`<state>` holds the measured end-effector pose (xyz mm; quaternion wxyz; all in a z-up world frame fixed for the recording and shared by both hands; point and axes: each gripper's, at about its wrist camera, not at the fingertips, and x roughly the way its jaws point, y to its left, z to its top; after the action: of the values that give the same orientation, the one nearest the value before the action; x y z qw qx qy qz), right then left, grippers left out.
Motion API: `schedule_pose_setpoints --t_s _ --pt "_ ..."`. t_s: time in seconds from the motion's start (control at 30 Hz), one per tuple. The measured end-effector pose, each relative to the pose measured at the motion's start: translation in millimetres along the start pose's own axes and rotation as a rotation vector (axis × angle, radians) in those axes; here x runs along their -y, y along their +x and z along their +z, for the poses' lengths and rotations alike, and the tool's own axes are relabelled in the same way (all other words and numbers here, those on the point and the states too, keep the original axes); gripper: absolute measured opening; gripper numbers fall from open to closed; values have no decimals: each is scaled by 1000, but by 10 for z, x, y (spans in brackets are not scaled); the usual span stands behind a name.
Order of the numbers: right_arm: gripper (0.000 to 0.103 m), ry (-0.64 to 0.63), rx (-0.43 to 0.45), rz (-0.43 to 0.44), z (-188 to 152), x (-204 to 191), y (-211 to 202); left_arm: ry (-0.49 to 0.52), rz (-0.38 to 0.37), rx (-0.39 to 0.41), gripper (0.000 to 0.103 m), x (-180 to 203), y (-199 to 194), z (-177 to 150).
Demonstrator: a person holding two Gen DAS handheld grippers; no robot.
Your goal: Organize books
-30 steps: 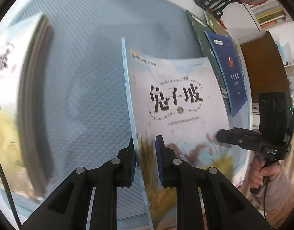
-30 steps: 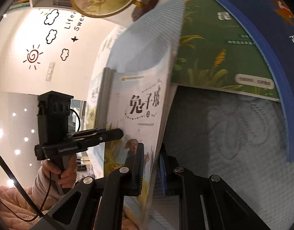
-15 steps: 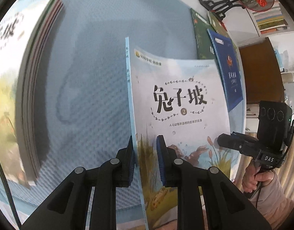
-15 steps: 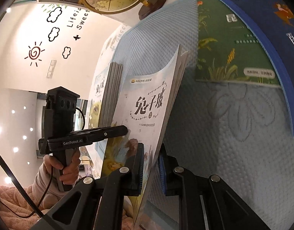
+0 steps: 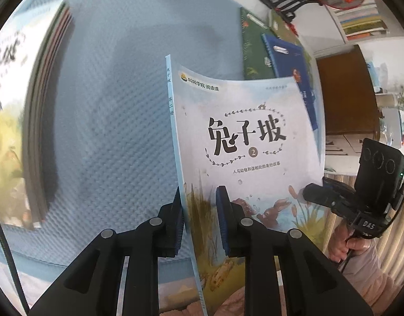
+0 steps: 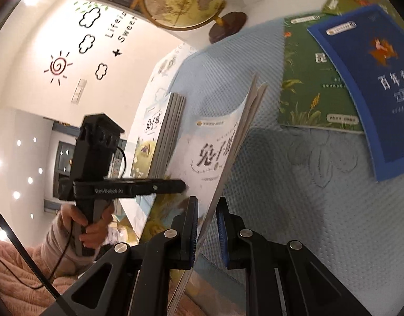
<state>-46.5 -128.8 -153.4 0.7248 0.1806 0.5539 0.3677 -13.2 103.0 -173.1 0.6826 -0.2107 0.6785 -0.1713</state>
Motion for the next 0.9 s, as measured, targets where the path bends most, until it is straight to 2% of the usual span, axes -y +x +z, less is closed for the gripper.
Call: schedule_pose_setpoints --t_s 0.2,0.57,0.9 --pt "15 -40 31 11 115 -162 -96 32 14 47 20 68 -253 63" --pt "15 -120 108 40 345 -641 -138 59 -10 140 20 -74 -768 233" --pt "15 -187 133 53 533 -1201 195 60 2 214 20 -562 -1341 326"
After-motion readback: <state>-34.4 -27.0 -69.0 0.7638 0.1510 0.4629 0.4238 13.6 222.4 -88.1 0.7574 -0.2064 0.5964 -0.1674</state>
